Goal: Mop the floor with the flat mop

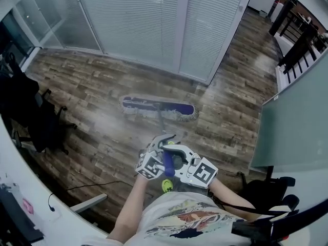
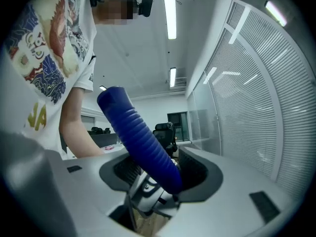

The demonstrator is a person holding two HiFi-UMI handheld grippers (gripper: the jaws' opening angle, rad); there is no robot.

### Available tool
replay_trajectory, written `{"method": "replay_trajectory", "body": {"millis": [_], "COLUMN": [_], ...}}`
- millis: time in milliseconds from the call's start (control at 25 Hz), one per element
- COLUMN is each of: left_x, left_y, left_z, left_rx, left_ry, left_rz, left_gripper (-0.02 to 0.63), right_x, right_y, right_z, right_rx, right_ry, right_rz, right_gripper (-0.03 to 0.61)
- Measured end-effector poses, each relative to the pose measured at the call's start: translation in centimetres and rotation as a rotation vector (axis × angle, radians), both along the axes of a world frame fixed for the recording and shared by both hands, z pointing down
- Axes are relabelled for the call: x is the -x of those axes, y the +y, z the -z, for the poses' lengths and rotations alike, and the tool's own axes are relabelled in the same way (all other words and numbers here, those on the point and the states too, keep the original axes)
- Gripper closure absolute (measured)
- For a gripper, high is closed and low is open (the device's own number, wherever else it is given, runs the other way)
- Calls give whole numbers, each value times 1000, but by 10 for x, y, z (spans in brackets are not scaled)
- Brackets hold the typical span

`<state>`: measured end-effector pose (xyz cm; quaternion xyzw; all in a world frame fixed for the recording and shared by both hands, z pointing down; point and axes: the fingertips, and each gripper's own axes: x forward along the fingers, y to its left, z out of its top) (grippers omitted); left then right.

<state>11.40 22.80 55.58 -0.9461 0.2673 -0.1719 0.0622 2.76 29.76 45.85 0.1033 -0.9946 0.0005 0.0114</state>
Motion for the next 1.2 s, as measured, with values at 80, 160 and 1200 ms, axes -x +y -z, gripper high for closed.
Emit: {"method": "replay_trajectory", "body": {"millis": [80, 160, 1200], "left_x": [-2, -3, 16], "left_y": [42, 77, -79], "left_z": [2, 1, -6], "left_rx": [2, 4, -17], "left_ry": [15, 22, -38], "left_rz": [30, 55, 13], "left_gripper": [509, 509, 506], "right_x": [-4, -7, 15], "right_y": [45, 83, -83], "right_z": [-3, -6, 11], "right_rx": [-2, 12, 41], "right_ry": [41, 68, -170], "right_rz": [40, 72, 89], "right_gripper": [357, 354, 341]}}
